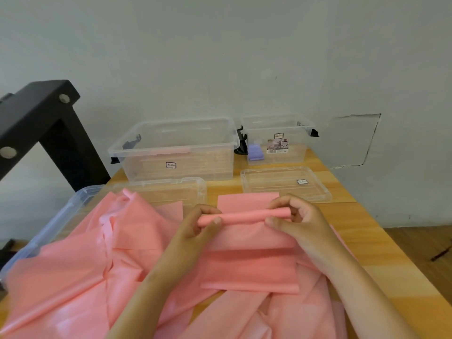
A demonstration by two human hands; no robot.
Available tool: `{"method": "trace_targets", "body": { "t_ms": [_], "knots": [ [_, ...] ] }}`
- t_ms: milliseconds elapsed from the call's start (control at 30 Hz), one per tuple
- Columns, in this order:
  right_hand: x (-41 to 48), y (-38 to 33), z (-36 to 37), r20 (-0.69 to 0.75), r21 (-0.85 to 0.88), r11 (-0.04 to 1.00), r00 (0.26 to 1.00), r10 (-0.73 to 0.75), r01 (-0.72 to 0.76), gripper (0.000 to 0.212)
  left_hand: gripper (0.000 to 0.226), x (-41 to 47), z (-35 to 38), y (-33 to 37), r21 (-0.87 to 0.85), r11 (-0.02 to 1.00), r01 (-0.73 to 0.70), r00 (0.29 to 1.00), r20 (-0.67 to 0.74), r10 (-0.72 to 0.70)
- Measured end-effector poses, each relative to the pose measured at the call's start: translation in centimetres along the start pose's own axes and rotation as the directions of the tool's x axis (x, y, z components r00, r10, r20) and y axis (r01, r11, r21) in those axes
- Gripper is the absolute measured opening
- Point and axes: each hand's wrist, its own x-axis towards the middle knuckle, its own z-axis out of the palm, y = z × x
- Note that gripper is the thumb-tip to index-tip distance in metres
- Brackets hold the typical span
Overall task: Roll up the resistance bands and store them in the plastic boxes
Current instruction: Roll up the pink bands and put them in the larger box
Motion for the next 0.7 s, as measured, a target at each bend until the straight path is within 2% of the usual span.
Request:
{"method": "trace_targets", "body": {
  "t_ms": [67, 133, 233, 300, 367, 400, 567, 633, 700],
  "knots": [
    [-0.02, 0.18, 0.01, 0.052, 0.010, 0.999, 0.998, 0.037, -0.038, 0.020, 0.006, 0.22, 0.01, -0.06, -0.048, 0.999, 0.002, 1.000, -0.026, -0.003],
    [0.01, 0.38, 0.30, 0.066, -0.018, 0.998, 0.996, 0.067, -0.066, 0.017, 0.016, 0.27, -0.10, -0.11, -0.122, 0.992, 0.027, 0.999, -0.040, -0.032],
    [0.02, 0.39, 0.60, 0.010, -0.051, 0.998, 0.999, 0.031, -0.031, 0.016, 0.021, 0.08, -0.24, -0.18, -0.138, 0.988, 0.064, 0.997, -0.023, -0.068],
    [-0.01, 0.21, 0.54, -0.005, -0.037, 0.999, 1.000, 0.013, -0.013, 0.023, 0.017, 0.04, -0.23, -0.36, -0.060, 0.994, 0.094, 0.996, 0.007, -0.094],
    [-0.08, 0.14, 0.43, 0.007, -0.018, 1.000, 1.000, 0.005, -0.005, 0.026, 0.009, 0.06, 0.00, -0.36, 0.008, 0.999, 0.054, 0.999, 0.004, -0.054],
    [-0.10, 0.17, 0.40, 0.015, -0.015, 1.000, 1.000, 0.009, -0.009, 0.025, 0.005, 0.15, 0.05, -0.33, -0.008, 0.999, 0.041, 0.999, -0.015, -0.042],
    [-0.11, 0.28, 0.43, -0.006, -0.034, 0.998, 0.999, 0.051, -0.051, 0.016, 0.030, 0.25, -0.10, 0.01, -0.257, 0.962, 0.093, 0.992, -0.062, -0.113],
    [-0.09, 0.19, 0.49, -0.014, -0.016, 1.000, 1.000, 0.021, -0.021, 0.022, 0.031, 0.14, -0.18, -0.06, -0.207, 0.975, 0.086, 0.995, -0.032, -0.094],
    [-0.09, 0.11, 0.45, -0.011, 0.021, 1.000, 1.000, -0.012, 0.012, 0.029, 0.027, -0.03, -0.13, -0.01, -0.052, 0.998, 0.041, 0.999, 0.001, -0.041]
  ]
}}
